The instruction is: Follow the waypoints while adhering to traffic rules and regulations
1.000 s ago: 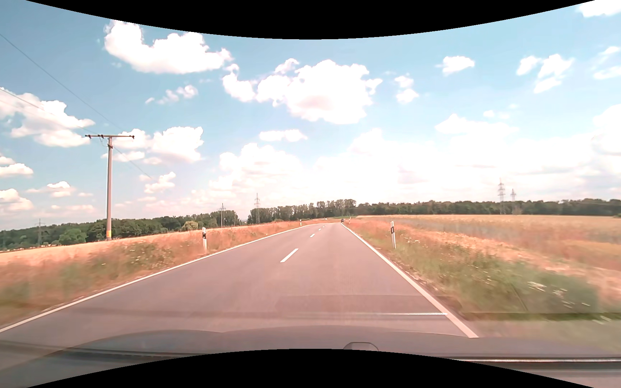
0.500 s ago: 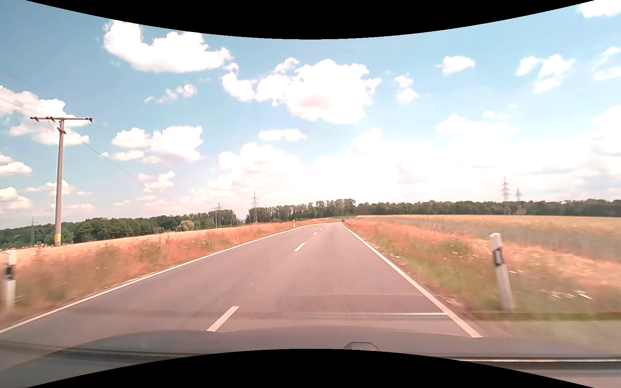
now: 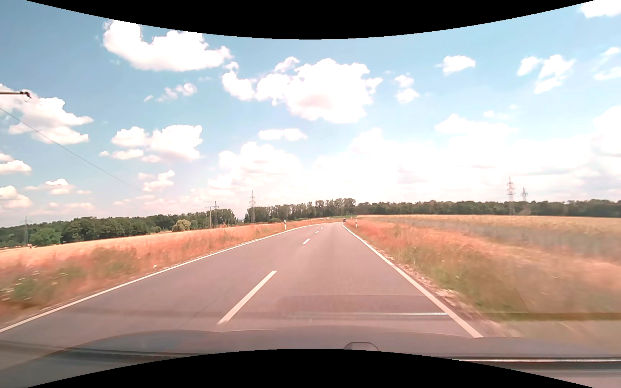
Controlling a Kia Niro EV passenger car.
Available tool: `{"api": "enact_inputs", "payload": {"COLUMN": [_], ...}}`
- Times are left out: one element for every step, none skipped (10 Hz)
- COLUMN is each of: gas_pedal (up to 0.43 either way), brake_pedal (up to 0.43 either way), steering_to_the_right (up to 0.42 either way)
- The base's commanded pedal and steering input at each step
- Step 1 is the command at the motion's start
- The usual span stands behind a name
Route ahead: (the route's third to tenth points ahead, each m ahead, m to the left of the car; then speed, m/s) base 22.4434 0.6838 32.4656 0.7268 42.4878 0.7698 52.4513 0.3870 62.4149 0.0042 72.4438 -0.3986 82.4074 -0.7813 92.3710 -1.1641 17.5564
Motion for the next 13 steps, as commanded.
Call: {"api": "enact_inputs", "payload": {"gas_pedal": [0.067,0.067,0.067,0.067,0.067,0.067,0.067,0.067,0.067,0.067,0.067,0.067,0.067], "brake_pedal": [0.0,0.0,0.0,0.0,0.0,0.0,0.0,0.0,0.0,0.0,0.0,0.0,0.0], "steering_to_the_right": [-0.004,-0.005,-0.004,-0.004,-0.005,-0.005,-0.005,-0.004,-0.004,-0.004,-0.005,-0.005,-0.004]}}
